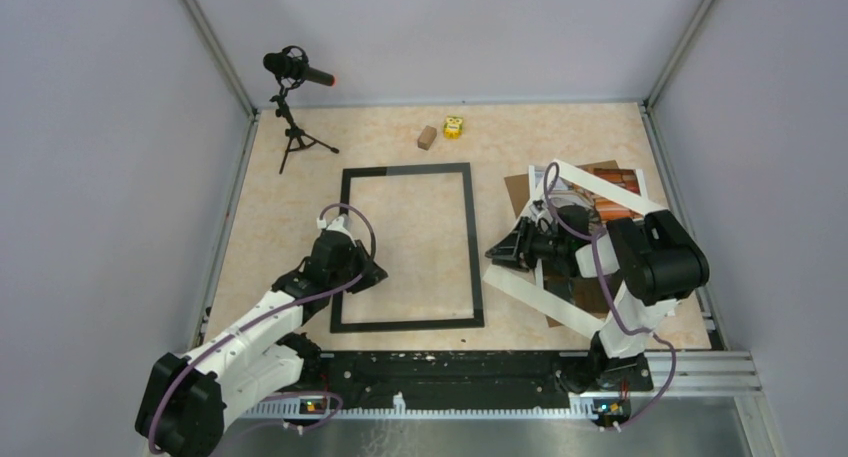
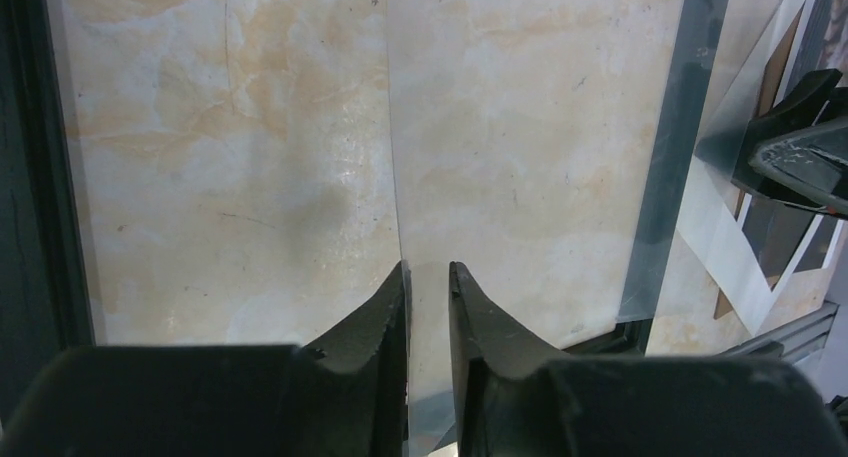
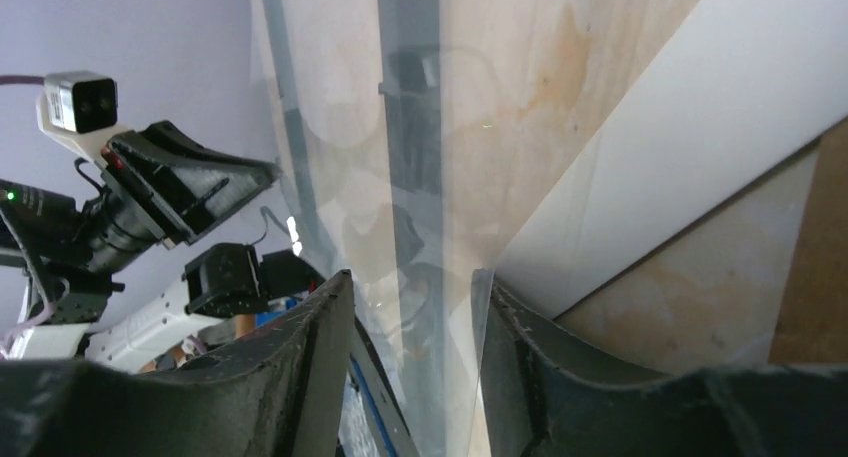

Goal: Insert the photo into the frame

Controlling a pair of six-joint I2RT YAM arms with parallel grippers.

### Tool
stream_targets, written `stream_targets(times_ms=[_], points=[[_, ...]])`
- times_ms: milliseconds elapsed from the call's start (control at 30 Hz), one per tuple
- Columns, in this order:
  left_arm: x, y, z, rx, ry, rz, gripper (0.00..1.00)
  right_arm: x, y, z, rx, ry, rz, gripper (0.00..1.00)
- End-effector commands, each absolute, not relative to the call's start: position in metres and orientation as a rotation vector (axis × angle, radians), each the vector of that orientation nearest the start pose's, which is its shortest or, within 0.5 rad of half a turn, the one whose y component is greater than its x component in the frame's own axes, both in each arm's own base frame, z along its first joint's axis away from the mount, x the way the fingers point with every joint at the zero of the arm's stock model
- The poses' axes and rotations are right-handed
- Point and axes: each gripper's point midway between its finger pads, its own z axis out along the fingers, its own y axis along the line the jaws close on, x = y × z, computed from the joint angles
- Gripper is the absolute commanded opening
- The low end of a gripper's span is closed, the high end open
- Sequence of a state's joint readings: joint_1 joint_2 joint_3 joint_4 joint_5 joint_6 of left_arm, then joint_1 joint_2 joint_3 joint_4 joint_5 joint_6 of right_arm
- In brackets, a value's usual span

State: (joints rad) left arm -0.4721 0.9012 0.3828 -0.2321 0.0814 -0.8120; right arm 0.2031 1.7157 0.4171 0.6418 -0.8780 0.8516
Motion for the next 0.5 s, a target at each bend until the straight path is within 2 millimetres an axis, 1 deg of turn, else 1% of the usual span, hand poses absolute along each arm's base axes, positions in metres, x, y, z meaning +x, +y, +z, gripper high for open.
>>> stream_targets(times_ms=[0, 100, 167, 300, 333, 367, 433, 467], points=[[0.219, -0.16, 0.07, -0.356, 2.367, -0.731, 0.31, 0.281, 0.224, 0.053, 0.157, 2.24, 1.578, 0.43], [0.219, -0.157, 0.077, -0.322, 2.378, -0.694, 0.49, 0.285, 0.224, 0.051, 0.16, 2.237, 1.568, 0.34], [0.221, -0.154, 0.087, -0.303, 2.378, -0.663, 0.63, 0.287, 0.224, 0.047, 0.164, 2.252, 1.553, 0.28], [0.224, -0.147, 0.119, -0.26, 2.343, -0.621, 0.93, 0.288, 0.224, 0.042, 0.163, 2.263, 1.547, 0.1], [0.224, -0.146, 0.129, -0.244, 2.334, -0.611, 0.98, 0.287, 0.224, 0.041, 0.166, 2.268, 1.546, 0.04], [0.225, -0.145, 0.142, -0.224, 2.315, -0.607, 0.98, 0.286, 0.224, 0.04, 0.167, 2.272, 1.548, 0.0], [0.231, -0.143, 0.173, -0.174, 2.262, -0.589, 0.98, 0.284, 0.223, 0.04, 0.172, 2.275, 1.548, 0.0], [0.236, -0.141, 0.193, -0.152, 2.22, -0.574, 0.98, 0.283, 0.223, 0.04, 0.176, 2.276, 1.547, 0.0]])
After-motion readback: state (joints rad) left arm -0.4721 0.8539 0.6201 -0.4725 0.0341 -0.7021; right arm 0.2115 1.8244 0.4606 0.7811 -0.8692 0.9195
